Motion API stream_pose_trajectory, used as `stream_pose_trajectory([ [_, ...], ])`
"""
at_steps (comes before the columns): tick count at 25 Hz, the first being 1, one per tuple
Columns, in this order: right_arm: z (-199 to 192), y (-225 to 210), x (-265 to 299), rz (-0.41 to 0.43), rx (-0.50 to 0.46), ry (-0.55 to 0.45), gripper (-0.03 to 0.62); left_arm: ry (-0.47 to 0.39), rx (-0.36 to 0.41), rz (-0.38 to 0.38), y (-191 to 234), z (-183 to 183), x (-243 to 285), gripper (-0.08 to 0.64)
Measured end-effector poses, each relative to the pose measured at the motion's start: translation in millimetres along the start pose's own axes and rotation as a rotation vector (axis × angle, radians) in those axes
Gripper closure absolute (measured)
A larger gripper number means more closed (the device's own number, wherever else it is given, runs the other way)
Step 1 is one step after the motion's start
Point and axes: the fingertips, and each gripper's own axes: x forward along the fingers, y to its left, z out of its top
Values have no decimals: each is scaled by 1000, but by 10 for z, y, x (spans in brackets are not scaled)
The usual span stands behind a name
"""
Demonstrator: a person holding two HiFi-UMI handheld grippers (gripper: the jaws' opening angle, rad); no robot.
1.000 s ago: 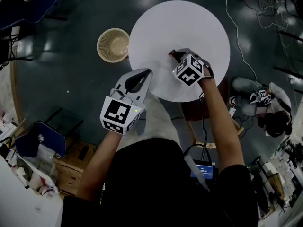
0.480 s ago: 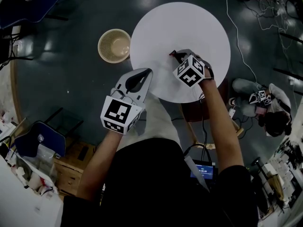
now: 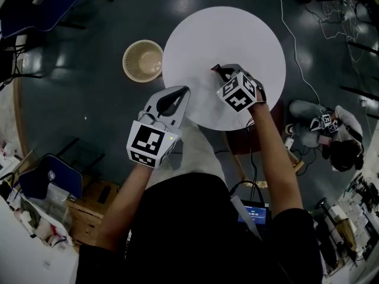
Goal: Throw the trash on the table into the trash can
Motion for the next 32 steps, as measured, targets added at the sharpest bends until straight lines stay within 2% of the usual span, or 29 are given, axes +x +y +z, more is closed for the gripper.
stream_pose_trajectory([
  [7,247,-34,-370,-29,85,-128,565,-15,3,16,-21,129,-19,546],
  [12,504,-39,-687,-41,76,-206,565,-35,6,23,-70,253,-51,546],
  [20,977,-5,-1332,-93,70,-375,565,-76,49,63,-149,496,-238,546],
  [32,1561,200,-2236,-96,89,-622,563,-163,111,132,-331,916,-595,546],
])
